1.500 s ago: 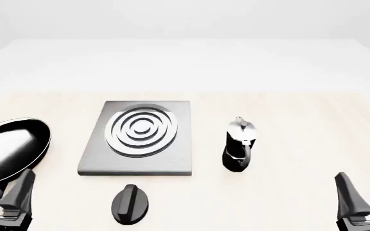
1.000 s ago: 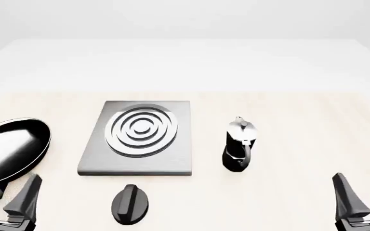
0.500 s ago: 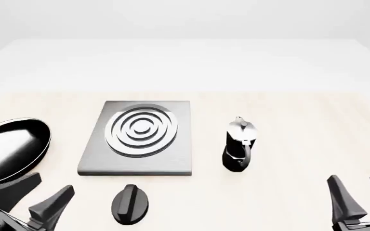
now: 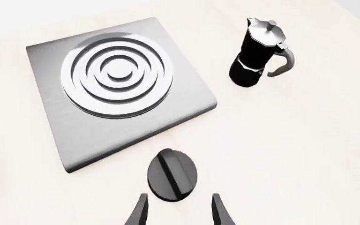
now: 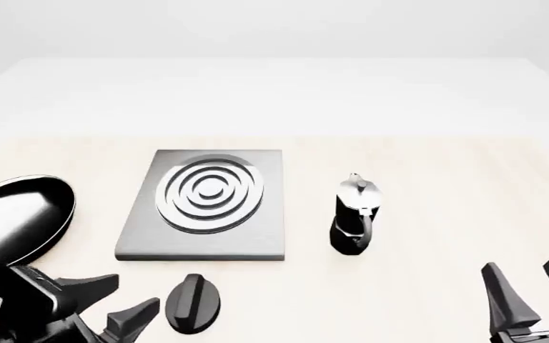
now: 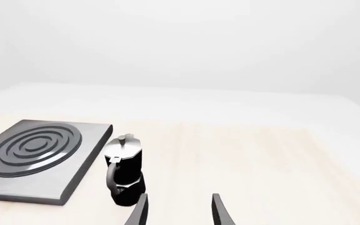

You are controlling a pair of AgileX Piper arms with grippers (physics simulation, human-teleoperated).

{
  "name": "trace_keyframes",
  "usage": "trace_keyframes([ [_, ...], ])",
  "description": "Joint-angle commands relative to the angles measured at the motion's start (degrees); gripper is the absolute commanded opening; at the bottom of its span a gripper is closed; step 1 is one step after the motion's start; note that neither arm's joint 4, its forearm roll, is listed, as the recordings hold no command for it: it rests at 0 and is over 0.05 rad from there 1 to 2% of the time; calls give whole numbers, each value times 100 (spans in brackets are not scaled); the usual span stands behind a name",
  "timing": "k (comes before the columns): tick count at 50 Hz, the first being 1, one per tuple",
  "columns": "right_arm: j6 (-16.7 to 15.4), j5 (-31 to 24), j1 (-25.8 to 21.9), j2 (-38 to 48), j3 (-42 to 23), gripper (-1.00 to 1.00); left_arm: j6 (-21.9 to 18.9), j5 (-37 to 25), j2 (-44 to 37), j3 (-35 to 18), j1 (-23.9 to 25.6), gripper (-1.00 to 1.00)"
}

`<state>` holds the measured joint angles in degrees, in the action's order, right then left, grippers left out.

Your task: Turn on the stove and put the frying pan on it.

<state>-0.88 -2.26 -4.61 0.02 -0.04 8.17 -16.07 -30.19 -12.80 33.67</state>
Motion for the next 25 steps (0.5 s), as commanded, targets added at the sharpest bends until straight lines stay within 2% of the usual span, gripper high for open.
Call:
trace_keyframes([
  [1,29,-25,-11,0,2,100,87,536,-653,223,248,100],
  [15,32,-65,-47,0,3,100,82,1693,-1642,577,225,100],
  [25,37,-75,-26,0,3,100,126,2305,-2266,610,232,100],
])
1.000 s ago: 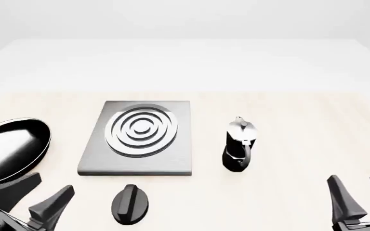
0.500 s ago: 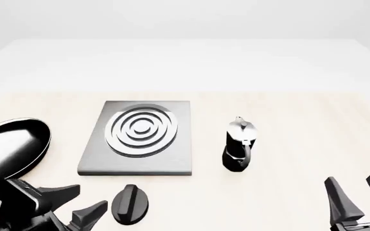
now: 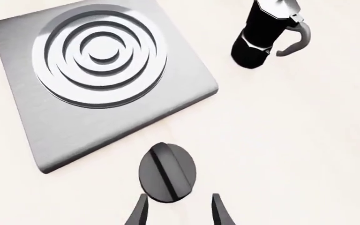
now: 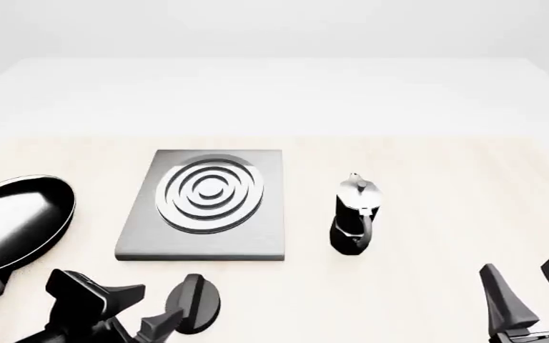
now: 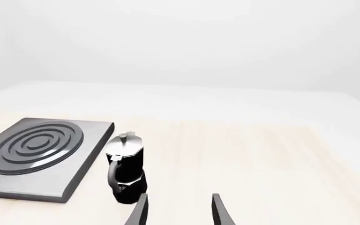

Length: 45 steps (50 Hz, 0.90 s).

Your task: Turn on the stove and put the frying pan on it.

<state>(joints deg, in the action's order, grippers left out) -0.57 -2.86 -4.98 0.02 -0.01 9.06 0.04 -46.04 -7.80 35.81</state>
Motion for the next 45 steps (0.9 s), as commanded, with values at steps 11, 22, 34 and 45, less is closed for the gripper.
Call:
trace_keyframes([
  [11,5,-27,64,0,0,100,52,1331,-1312,172,122,100],
  [22,20,-48,108,-1,0,100,128,1845,-1890,188,225,100],
  [34,26,-71,135,4,-4,100,86,2596,-2688,267,186,100],
  [45,25,-74,159,4,-4,100,65,2963,-3136,248,199,100],
])
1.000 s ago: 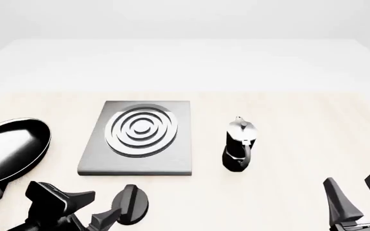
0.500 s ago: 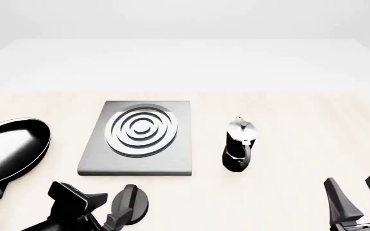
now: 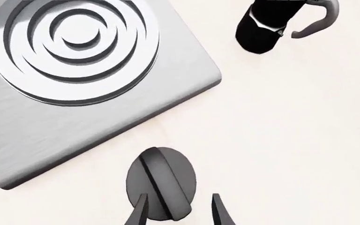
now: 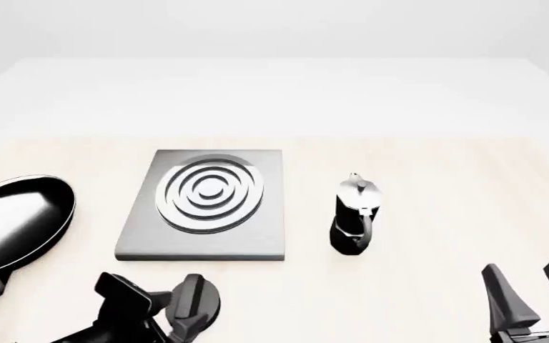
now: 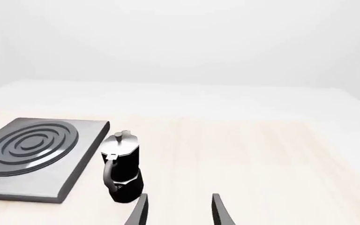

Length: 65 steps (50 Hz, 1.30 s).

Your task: Turn on the stove and put the frying pan on it.

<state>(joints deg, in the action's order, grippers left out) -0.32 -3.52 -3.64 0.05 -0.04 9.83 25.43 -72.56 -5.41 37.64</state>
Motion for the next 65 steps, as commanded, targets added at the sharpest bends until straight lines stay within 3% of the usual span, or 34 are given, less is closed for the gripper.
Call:
trace_keyframes([
  [1,9,-12,29,1,0,100,-8,477,-539,14,18,100],
  [13,6,-31,27,1,2,100,-8,682,-758,29,49,100],
  [26,7,-21,91,0,-1,100,311,267,-393,-103,979,100],
  [33,25,-23,97,-1,0,100,375,-230,4,-322,1326,100],
  [34,45,-18,114,-1,0,100,432,-460,183,-484,1571,100],
  [41,45,-19,138,-2,0,100,469,-951,667,-721,1802,100],
  [44,61,0,117,-2,-1,100,444,-1477,1190,-929,1931,100],
  [65,76,52,38,-4,0,100,94,-3630,3121,-1740,1874,100],
])
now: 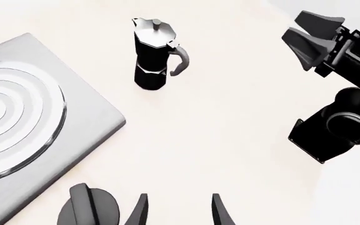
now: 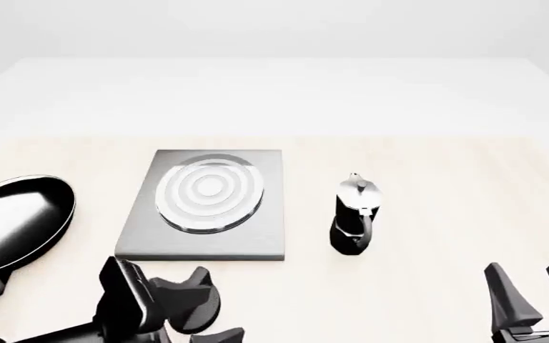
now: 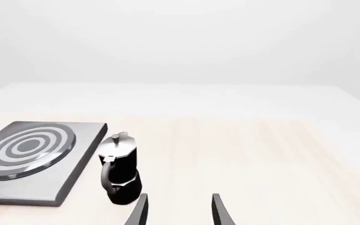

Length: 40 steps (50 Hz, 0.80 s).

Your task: Turn on the stove and put the frying pan on it.

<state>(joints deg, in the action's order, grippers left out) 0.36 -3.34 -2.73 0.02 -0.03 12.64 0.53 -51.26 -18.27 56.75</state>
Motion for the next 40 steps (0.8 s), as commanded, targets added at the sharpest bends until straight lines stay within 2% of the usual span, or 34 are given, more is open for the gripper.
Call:
trace_keyframes([
  [1,15,38,-62,-1,-2,100,-216,-1245,1076,-492,-71,100],
  [16,2,59,-120,-1,-6,100,-565,-2571,2263,-707,-877,100],
  [23,2,63,-170,-1,-5,100,-787,-3429,2929,-969,-1590,100],
  [26,-1,62,-180,-1,-6,100,-798,-3632,3052,-1062,-1751,100],
  [31,4,60,-204,0,-7,100,-951,-4182,3375,-1321,-2348,100],
  [34,4,60,-204,0,-7,100,-951,-4184,3376,-1321,-2348,100],
  [35,0,60,-228,0,-8,100,-1054,-4522,3569,-1398,-2782,100],
  [40,-5,58,-243,0,-5,100,-1118,-4775,3722,-1417,-3161,100],
])
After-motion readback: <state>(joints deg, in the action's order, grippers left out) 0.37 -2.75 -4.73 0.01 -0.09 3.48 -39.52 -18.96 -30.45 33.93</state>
